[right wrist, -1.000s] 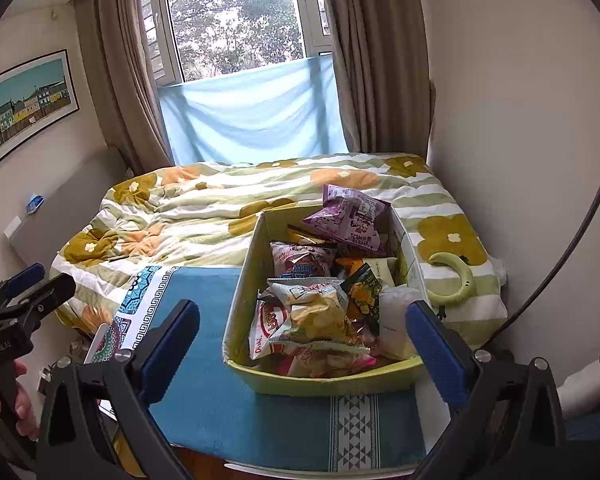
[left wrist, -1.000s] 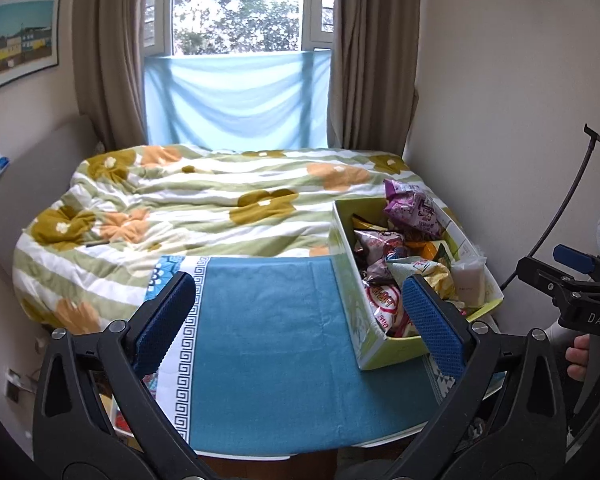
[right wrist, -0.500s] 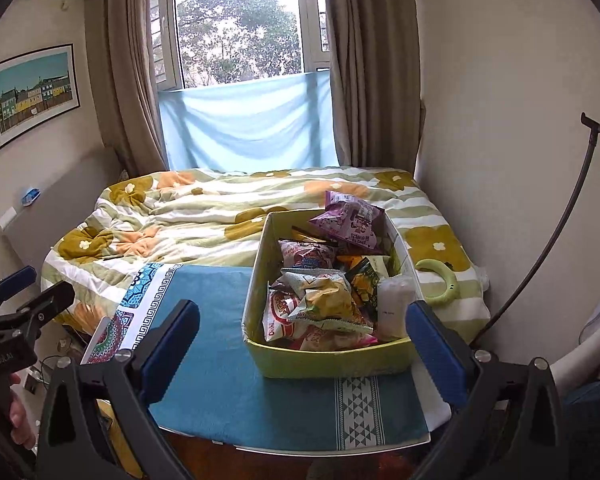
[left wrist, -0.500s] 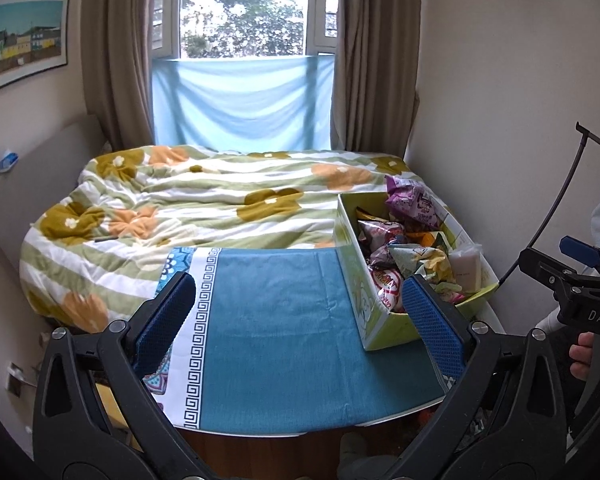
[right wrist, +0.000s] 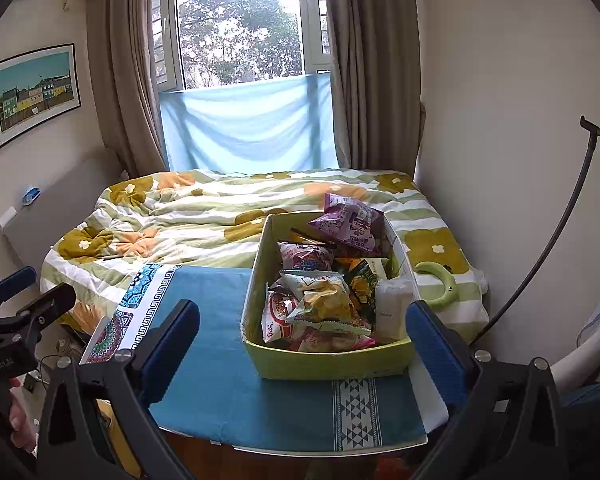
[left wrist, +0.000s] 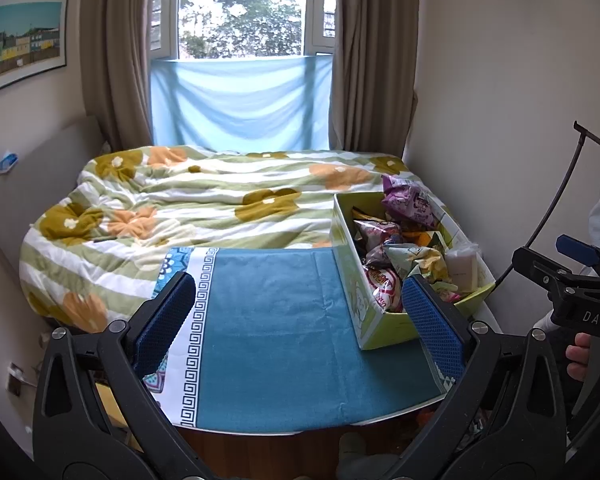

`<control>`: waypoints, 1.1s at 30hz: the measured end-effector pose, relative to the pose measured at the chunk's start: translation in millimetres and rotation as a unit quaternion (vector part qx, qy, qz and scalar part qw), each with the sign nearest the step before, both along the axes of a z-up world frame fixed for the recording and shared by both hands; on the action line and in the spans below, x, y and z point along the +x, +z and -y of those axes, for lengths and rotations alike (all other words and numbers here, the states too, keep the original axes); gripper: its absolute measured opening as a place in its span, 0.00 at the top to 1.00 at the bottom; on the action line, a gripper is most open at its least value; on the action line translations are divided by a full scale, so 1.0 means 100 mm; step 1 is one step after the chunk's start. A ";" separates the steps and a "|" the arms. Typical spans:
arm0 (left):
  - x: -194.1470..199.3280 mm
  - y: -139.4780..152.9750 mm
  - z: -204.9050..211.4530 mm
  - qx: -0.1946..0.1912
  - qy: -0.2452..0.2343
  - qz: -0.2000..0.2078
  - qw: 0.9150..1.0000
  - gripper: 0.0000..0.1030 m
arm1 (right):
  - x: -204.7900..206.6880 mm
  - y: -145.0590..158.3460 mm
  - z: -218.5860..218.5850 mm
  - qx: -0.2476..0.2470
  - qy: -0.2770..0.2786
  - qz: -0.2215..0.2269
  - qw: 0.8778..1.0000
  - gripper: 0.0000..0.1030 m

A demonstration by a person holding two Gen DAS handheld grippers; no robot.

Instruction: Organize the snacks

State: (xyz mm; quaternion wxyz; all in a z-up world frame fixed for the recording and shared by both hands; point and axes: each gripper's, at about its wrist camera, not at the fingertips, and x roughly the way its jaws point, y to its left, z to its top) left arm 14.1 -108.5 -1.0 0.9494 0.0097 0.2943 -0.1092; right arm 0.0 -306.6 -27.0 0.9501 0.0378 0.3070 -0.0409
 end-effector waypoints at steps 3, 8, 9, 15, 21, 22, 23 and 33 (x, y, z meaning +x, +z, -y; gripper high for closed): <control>-0.01 0.00 0.00 0.000 0.000 0.000 1.000 0.01 | 0.00 0.00 0.01 0.002 0.000 0.000 1.000 0.00; -0.02 0.00 0.00 -0.001 0.000 0.001 1.000 0.01 | 0.01 0.01 0.02 0.001 0.000 0.000 1.000 0.00; -0.02 0.00 -0.01 -0.002 0.000 0.001 1.000 0.01 | 0.01 0.01 0.01 0.002 0.000 -0.001 1.000 0.00; -0.03 0.00 -0.01 -0.001 0.000 0.001 1.000 0.01 | 0.01 0.01 0.01 0.002 -0.001 -0.001 1.000 0.00; -0.04 0.00 0.00 0.000 0.001 0.001 1.000 0.01 | 0.01 0.01 0.02 0.003 0.000 0.000 1.000 0.00; -0.04 0.00 0.00 0.000 0.001 0.001 1.000 0.01 | 0.01 0.01 0.02 0.002 0.000 -0.001 1.000 0.00; -0.04 0.00 0.00 0.000 0.001 0.001 1.000 0.01 | 0.01 0.01 0.02 0.002 0.000 -0.001 1.000 0.00; -0.04 -0.03 0.01 -0.006 0.000 -0.007 1.000 0.01 | 0.01 0.01 0.02 0.002 0.000 0.000 1.000 0.00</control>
